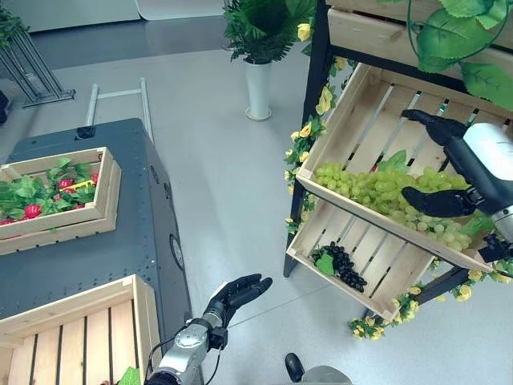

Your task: Pick up the fruits from the basket on one side to the basket on the other side

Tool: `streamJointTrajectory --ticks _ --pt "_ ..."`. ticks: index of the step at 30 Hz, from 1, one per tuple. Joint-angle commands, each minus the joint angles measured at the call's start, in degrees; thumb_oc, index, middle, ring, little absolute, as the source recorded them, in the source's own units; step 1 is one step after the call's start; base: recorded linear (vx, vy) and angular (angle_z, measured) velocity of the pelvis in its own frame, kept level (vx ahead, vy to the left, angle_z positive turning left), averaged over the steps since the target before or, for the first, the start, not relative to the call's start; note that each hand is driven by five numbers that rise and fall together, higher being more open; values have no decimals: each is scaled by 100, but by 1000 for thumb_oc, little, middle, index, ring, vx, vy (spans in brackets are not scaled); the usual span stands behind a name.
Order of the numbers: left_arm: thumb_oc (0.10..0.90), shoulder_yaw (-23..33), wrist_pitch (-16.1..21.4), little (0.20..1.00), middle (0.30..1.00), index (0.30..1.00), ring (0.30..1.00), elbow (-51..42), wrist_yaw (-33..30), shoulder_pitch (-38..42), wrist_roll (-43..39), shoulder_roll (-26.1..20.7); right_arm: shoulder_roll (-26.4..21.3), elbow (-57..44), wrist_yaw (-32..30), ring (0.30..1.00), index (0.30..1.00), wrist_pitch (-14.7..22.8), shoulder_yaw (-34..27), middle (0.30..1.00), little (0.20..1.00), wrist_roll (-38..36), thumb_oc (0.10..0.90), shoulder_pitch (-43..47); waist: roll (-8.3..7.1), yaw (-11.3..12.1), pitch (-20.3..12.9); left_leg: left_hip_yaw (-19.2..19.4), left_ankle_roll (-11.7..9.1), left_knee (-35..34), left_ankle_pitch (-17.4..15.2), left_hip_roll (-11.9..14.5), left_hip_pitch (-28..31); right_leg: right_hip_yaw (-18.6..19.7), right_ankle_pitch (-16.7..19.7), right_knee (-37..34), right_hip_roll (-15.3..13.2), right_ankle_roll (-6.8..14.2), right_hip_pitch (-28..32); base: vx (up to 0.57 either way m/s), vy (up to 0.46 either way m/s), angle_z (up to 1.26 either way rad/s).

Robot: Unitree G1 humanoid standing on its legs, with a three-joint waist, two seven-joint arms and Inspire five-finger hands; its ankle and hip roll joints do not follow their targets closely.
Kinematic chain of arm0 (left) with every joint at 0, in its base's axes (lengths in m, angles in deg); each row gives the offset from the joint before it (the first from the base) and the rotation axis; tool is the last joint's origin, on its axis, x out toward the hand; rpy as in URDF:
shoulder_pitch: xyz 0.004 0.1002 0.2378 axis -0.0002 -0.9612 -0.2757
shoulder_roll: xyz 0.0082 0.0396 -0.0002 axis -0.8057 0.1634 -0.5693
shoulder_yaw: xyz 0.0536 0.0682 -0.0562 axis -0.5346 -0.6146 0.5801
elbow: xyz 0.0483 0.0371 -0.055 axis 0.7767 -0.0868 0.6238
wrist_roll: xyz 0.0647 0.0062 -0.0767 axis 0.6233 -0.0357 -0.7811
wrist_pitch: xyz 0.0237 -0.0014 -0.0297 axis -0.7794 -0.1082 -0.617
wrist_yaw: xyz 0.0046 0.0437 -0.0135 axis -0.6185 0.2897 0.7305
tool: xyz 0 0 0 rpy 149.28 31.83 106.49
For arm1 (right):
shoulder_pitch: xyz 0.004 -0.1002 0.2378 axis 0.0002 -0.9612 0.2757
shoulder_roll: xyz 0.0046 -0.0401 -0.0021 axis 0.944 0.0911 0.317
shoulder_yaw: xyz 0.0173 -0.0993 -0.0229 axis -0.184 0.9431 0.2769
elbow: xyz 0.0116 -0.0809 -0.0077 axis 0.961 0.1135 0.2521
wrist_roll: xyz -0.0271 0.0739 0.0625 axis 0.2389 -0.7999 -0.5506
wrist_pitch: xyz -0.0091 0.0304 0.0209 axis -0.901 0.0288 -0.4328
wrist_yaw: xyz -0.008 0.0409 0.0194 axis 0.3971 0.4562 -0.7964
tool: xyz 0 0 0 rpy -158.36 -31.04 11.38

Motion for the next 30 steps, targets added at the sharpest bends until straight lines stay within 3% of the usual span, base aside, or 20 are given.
streamJointTrajectory --ticks 1,6,11,19,30 --pt "800 77 461 900 900 900 900 41 -24 335 70 -33 276 74 369 900 900 237 -97 900 900 -1133 800 917 -74 267 -370 -328 -70 55 -696 -115 74 -250 -256 14 270 61 242 0 0 0" --pt "800 126 353 900 900 900 900 -35 -97 318 56 7 936 -92 924 900 900 86 511 900 900 -1662 800 1038 -40 377 -351 -357 -80 55 -681 -119 110 -374 -276 14 233 43 295 0 0 0" --pt "800 64 287 900 900 900 900 -101 -205 331 63 17 1442 22 1094 900 900 16 1191 900 900 -1807 800 1271 -4 519 -309 -431 -88 55 -648 -127 122 -528 -298 14 201 19 337 -12 -28 7" --pt "800 44 154 900 900 900 900 -231 -390 352 27 29 1929 83 1293 900 900 7 1911 900 900 -1862 800 1647 45 724 -265 -560 -109 55 -593 -128 133 -779 -346 14 152 -20 413 -15 -39 14" --pt "800 98 86 900 900 900 900 -317 -604 292 55 37 2434 334 1627 900 900 -303 2955 900 900 -1833 800 2048 96 1046 -170 -851 -117 55 -499 -156 138 -1150 -437 14 58 -92 574 -7 -32 17"
